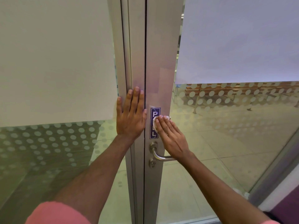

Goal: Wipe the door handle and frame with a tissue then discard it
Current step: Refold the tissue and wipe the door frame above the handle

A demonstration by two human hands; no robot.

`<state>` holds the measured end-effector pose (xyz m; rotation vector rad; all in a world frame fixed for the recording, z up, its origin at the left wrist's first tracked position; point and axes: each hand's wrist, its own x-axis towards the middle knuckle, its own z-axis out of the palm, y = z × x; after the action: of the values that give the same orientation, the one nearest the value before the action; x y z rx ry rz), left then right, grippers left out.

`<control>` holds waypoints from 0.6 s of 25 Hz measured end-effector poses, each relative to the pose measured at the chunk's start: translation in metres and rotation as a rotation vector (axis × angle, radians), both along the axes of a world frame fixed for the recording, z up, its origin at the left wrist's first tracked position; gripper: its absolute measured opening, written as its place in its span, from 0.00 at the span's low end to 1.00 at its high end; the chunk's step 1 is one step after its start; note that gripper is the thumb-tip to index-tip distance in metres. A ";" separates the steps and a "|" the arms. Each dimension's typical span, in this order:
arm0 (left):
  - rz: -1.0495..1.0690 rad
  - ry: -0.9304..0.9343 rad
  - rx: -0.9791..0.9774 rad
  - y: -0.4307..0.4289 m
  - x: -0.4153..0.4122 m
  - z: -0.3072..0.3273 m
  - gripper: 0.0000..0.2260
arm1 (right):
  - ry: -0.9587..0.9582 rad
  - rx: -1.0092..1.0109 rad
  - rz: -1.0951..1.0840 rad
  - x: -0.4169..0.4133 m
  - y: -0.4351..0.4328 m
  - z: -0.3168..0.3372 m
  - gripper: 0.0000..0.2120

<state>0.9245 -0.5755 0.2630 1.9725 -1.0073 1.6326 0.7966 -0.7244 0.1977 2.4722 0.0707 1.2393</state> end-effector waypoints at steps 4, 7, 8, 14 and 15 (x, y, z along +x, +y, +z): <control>0.015 0.001 0.001 -0.001 -0.003 0.000 0.27 | -0.141 0.213 0.002 0.024 0.023 0.035 0.35; 0.034 0.004 0.001 0.000 -0.002 -0.001 0.27 | -0.184 0.190 0.097 0.041 0.039 0.051 0.31; 0.037 0.008 0.003 0.000 -0.001 0.000 0.27 | -0.185 0.149 0.098 0.042 0.036 0.053 0.30; 0.031 -0.001 0.010 0.000 -0.002 -0.002 0.28 | -0.360 0.333 0.050 0.047 0.033 0.055 0.24; 0.031 0.001 0.009 0.000 -0.002 -0.001 0.28 | -0.348 0.308 0.077 0.050 0.037 0.055 0.25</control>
<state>0.9225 -0.5758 0.2620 2.0037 -0.9896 1.6465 0.8469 -0.6871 0.2531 2.4754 -0.1273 1.8145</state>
